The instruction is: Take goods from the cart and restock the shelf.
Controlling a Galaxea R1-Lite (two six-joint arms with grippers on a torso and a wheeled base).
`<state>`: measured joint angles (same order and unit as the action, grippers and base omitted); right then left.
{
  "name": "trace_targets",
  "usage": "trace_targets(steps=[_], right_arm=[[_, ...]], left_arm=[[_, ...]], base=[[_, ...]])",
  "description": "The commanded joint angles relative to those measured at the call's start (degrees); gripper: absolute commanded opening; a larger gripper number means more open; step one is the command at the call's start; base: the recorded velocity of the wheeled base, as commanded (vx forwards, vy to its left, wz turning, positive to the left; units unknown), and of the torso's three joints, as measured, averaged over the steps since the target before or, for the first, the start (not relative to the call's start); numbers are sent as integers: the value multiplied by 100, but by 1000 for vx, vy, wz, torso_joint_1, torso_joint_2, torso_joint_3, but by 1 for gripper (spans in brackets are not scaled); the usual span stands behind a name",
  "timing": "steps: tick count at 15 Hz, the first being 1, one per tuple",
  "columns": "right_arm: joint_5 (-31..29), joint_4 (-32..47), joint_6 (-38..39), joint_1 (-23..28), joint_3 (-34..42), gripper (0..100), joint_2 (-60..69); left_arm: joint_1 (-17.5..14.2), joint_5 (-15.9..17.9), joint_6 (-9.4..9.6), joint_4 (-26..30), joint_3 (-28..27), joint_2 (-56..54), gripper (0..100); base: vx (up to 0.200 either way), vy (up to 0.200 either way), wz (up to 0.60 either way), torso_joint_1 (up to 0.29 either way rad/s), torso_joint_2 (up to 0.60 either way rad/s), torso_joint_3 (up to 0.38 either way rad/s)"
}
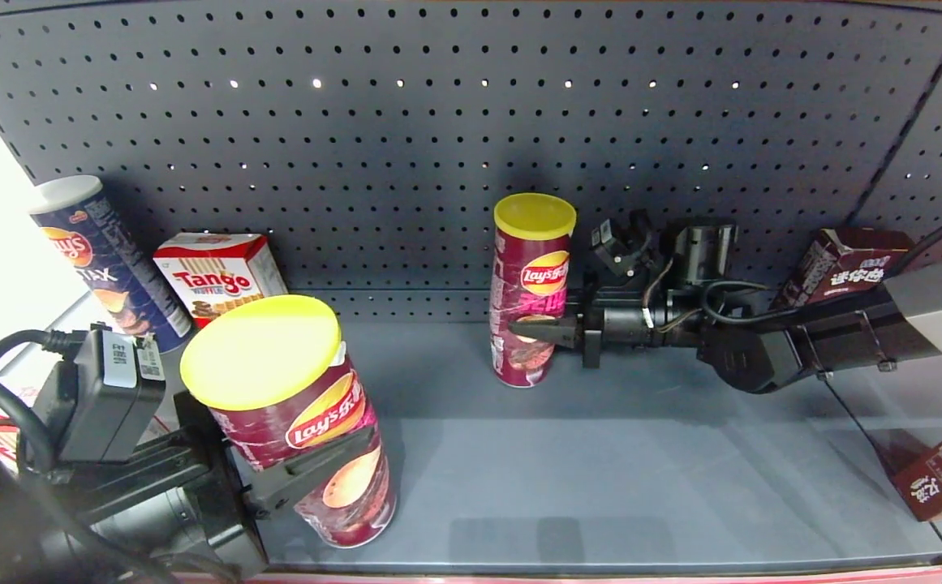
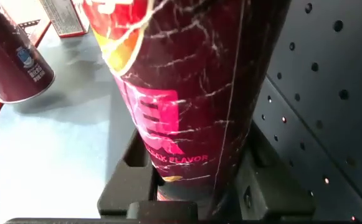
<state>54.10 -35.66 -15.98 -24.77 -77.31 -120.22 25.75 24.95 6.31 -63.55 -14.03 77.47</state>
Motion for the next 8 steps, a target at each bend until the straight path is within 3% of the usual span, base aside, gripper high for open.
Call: trace_targets(steps=[1, 6, 8], right_arm=[[-49, 24, 16, -10, 164, 0, 368], [-374, -565, 403, -344, 1720, 0, 1537], [-893, -1049, 702, -608, 2467, 0, 1959]], left_arm=[[1, 1, 1, 0, 6, -4, 0], [1, 1, 10, -8, 58, -39, 0], [1, -8, 19, 0, 138, -118, 0]], base=[[0, 0, 0, 0, 0, 0], [0, 0, 0, 0, 0, 0], [0, 0, 0, 0, 0, 0]])
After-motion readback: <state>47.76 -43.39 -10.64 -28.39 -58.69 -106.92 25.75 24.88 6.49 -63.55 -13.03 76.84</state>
